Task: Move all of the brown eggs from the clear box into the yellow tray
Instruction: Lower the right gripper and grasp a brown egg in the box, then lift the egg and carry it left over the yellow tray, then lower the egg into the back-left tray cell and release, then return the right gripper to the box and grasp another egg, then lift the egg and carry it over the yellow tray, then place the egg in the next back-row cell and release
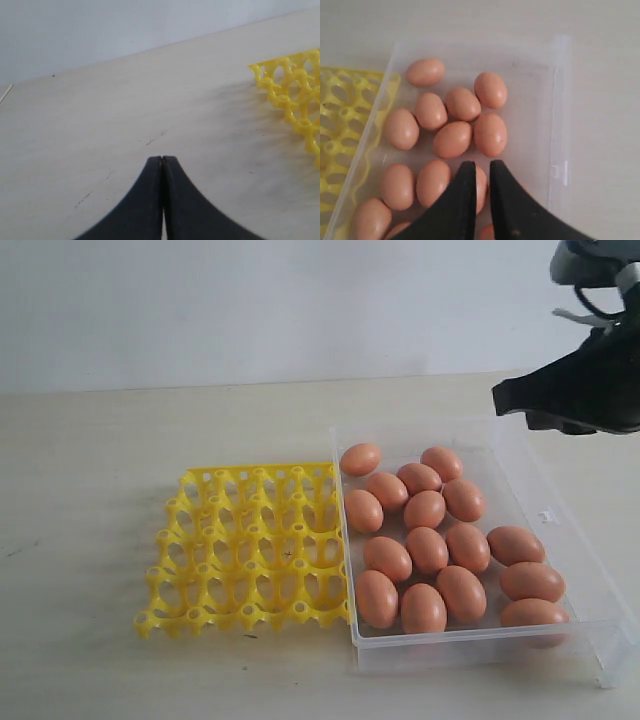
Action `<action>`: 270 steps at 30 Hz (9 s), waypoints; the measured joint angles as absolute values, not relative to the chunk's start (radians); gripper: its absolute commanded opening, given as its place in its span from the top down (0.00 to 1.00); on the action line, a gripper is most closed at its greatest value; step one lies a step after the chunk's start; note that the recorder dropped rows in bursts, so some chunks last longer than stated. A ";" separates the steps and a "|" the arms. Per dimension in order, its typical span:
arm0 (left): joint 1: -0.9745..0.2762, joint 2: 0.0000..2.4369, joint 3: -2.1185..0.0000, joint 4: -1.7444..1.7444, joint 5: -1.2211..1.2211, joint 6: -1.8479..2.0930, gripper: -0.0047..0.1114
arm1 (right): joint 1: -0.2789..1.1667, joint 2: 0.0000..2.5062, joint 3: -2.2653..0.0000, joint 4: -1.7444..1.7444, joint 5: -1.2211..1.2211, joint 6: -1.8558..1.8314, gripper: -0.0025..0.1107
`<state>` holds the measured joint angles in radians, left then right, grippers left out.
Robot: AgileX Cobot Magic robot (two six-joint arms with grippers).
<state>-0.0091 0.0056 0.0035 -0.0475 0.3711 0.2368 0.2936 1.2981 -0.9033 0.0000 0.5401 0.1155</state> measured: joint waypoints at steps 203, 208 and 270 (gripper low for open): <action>-0.009 0.006 0.004 -0.047 0.371 0.237 0.96 | 0.501 2.136 -1.460 -0.242 0.828 -0.291 0.67; -0.009 0.006 0.004 -0.047 0.371 0.237 0.96 | 0.501 2.136 -1.460 -0.242 0.828 -0.274 0.98; -0.009 0.006 0.004 -0.047 0.371 0.237 0.96 | 0.655 2.196 -1.317 -0.421 -0.431 0.818 0.86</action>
<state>-0.0091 0.0056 0.0035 -0.0475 0.3711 0.2368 0.6549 2.1959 -1.3168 -0.4210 -0.4313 0.8177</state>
